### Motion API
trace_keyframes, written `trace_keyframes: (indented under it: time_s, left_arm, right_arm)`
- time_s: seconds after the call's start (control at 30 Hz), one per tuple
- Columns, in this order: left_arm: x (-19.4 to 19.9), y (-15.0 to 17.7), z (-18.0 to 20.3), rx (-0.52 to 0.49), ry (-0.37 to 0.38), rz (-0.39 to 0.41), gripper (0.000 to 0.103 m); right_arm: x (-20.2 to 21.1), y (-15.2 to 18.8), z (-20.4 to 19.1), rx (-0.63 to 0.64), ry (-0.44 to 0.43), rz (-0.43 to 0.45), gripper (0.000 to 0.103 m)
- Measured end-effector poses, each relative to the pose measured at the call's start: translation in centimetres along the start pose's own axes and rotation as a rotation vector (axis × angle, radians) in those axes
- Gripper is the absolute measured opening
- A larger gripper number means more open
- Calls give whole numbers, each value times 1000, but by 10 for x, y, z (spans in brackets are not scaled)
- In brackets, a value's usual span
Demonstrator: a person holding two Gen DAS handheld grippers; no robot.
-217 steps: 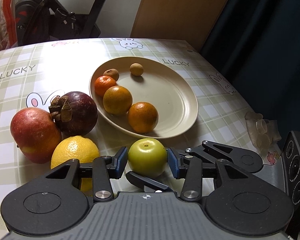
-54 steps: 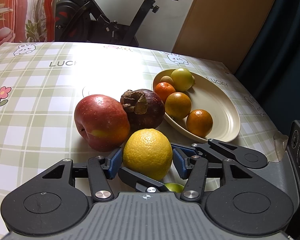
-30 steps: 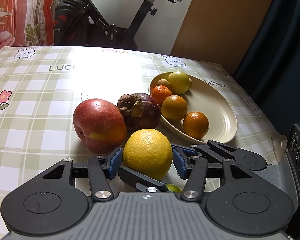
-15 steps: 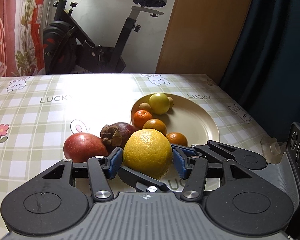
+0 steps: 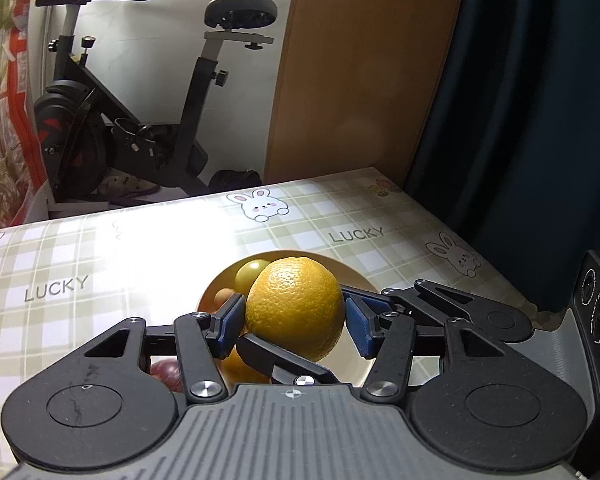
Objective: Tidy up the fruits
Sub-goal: 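Carry the lemon with the left tool onto the cream plate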
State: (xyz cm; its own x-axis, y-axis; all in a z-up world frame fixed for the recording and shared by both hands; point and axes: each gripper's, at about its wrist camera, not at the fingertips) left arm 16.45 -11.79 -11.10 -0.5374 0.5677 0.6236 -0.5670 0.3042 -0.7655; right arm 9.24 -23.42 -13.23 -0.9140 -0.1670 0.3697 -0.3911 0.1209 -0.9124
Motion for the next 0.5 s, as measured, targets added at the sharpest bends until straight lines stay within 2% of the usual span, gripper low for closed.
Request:
trace_keyframes:
  time_s: [0.13,0.27,0.37,0.5]
  left_arm:
    - [-29,-13,3,29,44,-18,58]
    - [-66,-15,-3,120,85,-98,58]
    - [-88,-11,-1,133,79,-145,57]
    - [-106,-8,2,120,71,-169,57]
  right_arm:
    - [-9,-4,25,14,31,-12,65]
    - [-24,6,46,1,56,-61,65]
    - [-32,15,54,5,81,-92,64]
    - [-40,22,63,10,110,-107,64]
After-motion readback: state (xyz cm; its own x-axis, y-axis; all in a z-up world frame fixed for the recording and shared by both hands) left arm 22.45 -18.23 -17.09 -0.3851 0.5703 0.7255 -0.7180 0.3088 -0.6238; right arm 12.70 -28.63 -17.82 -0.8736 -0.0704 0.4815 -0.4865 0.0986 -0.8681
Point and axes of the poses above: each gripper's, at about its wrist camera, not at the fingertips, and x roughly against the way its jaws point, z to its right, y to its underside, and after that the axes turned 1 degree about x, right-handed
